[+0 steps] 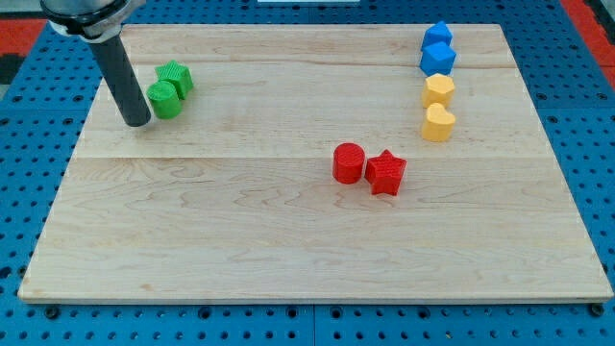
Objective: Move the red blocks slightly to the left
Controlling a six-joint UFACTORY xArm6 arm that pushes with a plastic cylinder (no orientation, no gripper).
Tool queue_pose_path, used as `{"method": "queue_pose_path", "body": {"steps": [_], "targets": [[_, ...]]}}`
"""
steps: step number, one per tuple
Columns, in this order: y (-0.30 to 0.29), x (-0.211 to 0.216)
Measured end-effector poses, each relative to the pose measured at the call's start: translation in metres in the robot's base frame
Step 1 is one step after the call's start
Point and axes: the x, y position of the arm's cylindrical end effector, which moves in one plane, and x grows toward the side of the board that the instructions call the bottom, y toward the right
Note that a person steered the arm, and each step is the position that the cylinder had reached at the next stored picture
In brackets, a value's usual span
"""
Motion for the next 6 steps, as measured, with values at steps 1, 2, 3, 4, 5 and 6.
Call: {"method": "queue_pose_path", "body": {"steps": [1,2,3,4,5,6], "targets": [[0.015,0.028],[0.039,0.072],[0.069,0.109],[0.087,0.125],[0.165,0.150],[0.268,0.159]]}}
